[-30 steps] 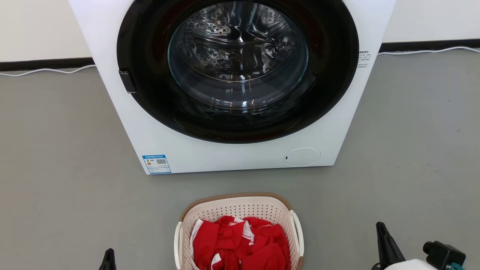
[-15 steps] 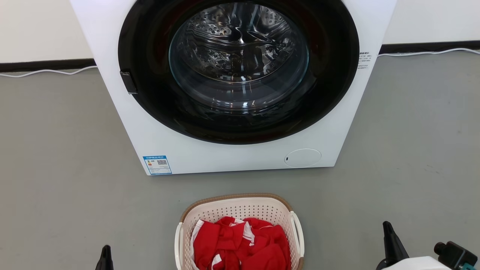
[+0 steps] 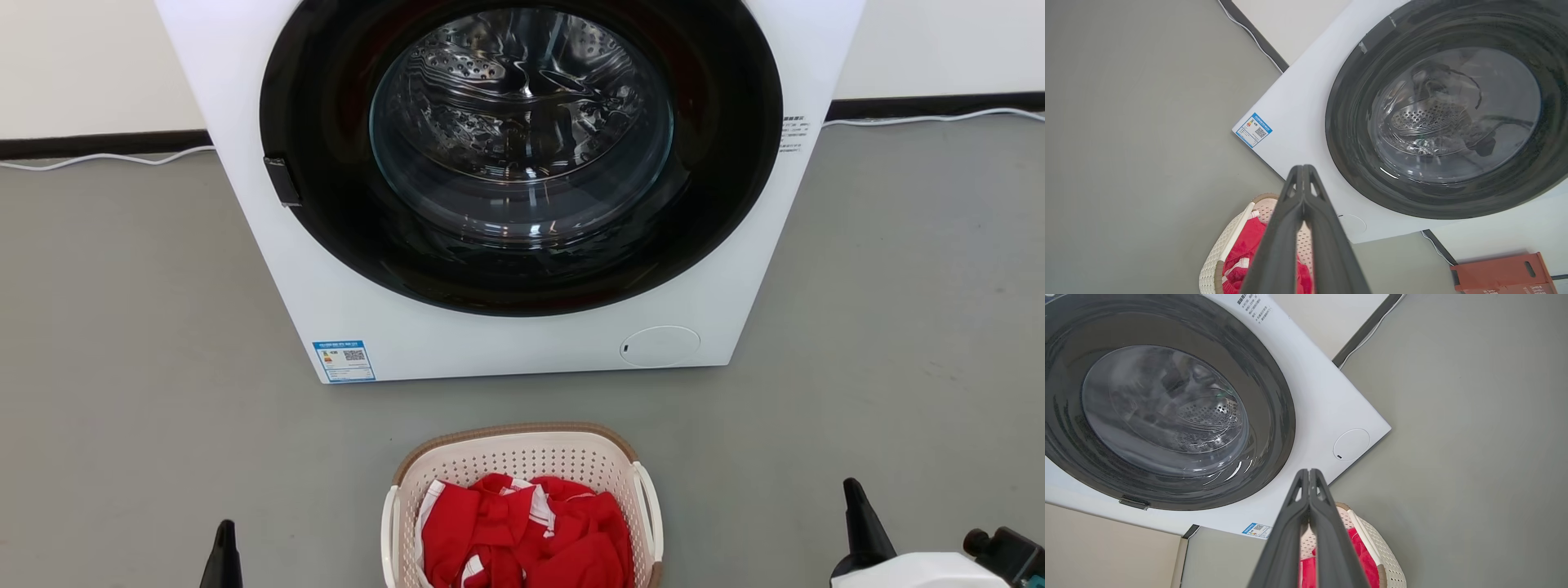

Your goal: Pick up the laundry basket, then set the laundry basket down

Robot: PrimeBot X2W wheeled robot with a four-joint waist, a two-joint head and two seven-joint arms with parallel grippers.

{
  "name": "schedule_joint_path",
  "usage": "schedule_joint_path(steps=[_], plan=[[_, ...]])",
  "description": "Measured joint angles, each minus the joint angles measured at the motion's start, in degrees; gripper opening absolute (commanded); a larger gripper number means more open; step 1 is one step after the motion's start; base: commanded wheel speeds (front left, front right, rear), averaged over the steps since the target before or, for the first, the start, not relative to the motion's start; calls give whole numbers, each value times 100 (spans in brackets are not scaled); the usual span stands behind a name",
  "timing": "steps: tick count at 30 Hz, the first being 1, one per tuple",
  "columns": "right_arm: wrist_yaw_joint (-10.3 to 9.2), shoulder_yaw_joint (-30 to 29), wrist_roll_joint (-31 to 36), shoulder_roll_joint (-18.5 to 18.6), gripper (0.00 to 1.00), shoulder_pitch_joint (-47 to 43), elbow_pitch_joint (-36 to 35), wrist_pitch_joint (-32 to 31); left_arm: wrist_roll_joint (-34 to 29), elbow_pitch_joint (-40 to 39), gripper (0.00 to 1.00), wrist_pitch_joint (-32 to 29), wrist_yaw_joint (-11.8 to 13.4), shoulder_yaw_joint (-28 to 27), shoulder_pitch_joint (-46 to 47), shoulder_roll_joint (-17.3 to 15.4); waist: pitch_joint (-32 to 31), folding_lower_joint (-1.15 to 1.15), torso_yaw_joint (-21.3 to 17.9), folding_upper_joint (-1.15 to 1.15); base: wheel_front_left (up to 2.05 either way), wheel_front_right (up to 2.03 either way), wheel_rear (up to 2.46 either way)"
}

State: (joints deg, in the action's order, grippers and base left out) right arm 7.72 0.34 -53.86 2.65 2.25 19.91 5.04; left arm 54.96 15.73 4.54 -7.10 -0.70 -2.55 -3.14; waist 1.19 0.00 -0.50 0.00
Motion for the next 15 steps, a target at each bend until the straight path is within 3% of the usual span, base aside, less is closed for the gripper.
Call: schedule_joint_path(steps=[15], plan=[[-18,-151,-962,12,0,13,-89,-220,906,-4,0,-257,0,-73,145,4,-25,0,13,0,0,0,0]])
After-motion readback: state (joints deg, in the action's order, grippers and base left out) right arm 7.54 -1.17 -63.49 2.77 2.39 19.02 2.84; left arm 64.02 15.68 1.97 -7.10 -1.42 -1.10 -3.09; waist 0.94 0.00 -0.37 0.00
